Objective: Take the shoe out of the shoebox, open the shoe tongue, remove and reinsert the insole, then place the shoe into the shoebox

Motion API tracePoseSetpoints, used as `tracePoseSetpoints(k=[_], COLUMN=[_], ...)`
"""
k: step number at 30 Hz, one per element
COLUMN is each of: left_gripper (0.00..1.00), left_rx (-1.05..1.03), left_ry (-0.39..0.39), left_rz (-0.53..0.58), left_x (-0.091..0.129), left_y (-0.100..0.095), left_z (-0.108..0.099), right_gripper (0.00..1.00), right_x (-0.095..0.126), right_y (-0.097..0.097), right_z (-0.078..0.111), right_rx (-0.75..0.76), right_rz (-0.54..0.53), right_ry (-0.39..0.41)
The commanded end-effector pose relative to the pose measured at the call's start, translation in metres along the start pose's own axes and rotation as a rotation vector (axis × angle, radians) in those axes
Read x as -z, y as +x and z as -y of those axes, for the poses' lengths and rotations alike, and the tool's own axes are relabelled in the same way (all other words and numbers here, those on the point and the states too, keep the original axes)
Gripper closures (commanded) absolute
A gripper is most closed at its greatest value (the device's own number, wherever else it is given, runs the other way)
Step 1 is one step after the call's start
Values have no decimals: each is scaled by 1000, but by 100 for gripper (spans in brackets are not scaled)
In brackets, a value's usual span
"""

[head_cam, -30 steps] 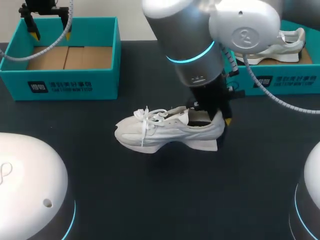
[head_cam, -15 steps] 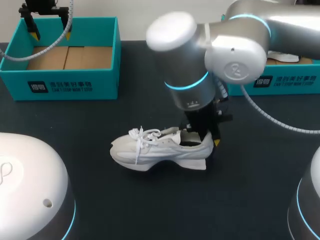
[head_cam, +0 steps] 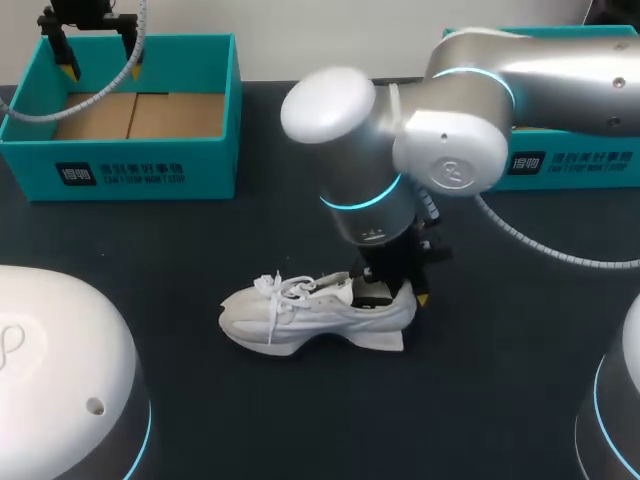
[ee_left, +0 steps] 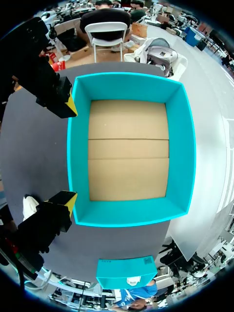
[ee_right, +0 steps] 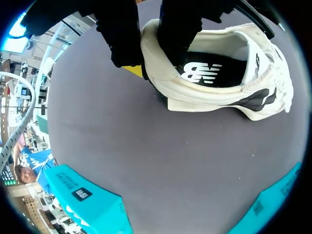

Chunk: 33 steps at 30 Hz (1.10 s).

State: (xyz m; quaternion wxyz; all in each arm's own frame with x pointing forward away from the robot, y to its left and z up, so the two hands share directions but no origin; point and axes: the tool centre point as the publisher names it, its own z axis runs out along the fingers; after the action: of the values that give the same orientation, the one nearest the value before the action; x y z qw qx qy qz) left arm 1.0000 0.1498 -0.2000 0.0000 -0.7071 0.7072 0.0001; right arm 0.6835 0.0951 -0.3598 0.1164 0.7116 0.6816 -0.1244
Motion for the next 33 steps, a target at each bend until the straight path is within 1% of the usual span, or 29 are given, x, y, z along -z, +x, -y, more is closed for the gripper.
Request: tracePoseSetpoints(k=[1, 5, 6, 7, 8, 9, 10, 15, 18, 22, 25, 26, 27, 28, 30, 32, 33], left_gripper=[0, 0, 0, 0, 0, 0, 0, 0, 0, 0, 0, 0, 0, 0, 0, 0, 0], left_rx=[0, 0, 0, 0, 0, 0, 0, 0, 0, 0, 0, 0, 0, 0, 0, 0, 0], left_ry=[0, 0, 0, 0, 0, 0, 0, 0, 0, 0, 0, 0, 0, 0, 0, 0, 0], left_rz=[0, 0, 0, 0, 0, 0, 0, 0, 0, 0, 0, 0, 0, 0, 0, 0, 0], left_x=[0, 0, 0, 0, 0, 0, 0, 0, 0, 0, 0, 0, 0, 0, 0, 0, 0], left_y=[0, 0, 0, 0, 0, 0, 0, 0, 0, 0, 0, 0, 0, 0, 0, 0, 0], left_z=[0, 0, 0, 0, 0, 0, 0, 0, 0, 0, 0, 0, 0, 0, 0, 0, 0], right_gripper=[100, 100, 93, 65, 53, 25, 0, 0, 0, 0, 0, 0, 0, 0, 0, 0, 0], right_x=[-10, -14, -14, -14, -13, -11, -9, 10, 24, 46, 57, 63, 65, 68, 71, 74, 75], right_y=[6, 7, 7, 7, 6, 5, 4, -6, -13, -22, -25, -25, -25, -24, -21, -19, -19], right_z=[0, -1, -1, -1, -1, -1, 0, 3, 4, 5, 5, 4, 4, 4, 5, 7, 8], right_rx=[0, 0, 3, 2, 1, 1, 5, 14, 40, 136, 216, 279, 313, 400, 546, 700, 736], right_rz=[15, 17, 5, -17, -11, -9, -17, -45, -83, -160, -214, -255, -272, -307, -319, -368, -370], right_ry=[0, -4, -10, -11, -9, -11, -13, -47, -71, -105, -113, -119, -119, -124, -128, -128, -129])
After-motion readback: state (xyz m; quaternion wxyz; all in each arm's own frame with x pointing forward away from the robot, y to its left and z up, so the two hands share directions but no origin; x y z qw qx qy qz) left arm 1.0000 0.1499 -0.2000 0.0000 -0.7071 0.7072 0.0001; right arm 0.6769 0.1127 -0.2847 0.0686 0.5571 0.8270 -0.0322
